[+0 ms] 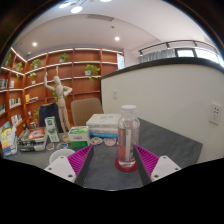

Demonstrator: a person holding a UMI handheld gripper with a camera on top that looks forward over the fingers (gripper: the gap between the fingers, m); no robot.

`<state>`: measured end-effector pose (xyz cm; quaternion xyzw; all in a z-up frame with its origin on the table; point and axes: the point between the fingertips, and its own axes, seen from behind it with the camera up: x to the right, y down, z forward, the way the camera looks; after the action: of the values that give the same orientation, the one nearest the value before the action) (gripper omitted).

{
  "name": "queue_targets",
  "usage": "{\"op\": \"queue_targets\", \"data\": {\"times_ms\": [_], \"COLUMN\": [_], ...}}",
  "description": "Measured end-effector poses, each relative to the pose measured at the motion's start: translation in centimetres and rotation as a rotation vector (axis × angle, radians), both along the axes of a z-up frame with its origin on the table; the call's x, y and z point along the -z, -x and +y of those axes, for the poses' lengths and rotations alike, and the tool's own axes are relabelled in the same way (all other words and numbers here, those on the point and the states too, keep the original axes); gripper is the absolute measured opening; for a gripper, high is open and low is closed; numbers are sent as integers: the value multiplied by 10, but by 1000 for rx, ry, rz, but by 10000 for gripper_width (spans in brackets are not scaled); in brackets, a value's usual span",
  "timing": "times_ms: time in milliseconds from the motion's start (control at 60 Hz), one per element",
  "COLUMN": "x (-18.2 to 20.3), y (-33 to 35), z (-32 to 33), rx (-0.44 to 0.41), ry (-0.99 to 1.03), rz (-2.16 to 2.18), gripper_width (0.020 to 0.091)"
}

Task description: Pour water

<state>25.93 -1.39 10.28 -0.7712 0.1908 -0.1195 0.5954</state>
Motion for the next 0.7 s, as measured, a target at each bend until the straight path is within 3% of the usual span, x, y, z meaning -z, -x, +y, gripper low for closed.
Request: {"op": "queue_targets", "data": {"times_ms": [333,700], "x": [-48,-57], "y": [119,254], "z": [-61,-82], "rx": [-177,-431], "ry": [-40,-29], "rz": [-19,-25], "gripper_width": [839,838]}}
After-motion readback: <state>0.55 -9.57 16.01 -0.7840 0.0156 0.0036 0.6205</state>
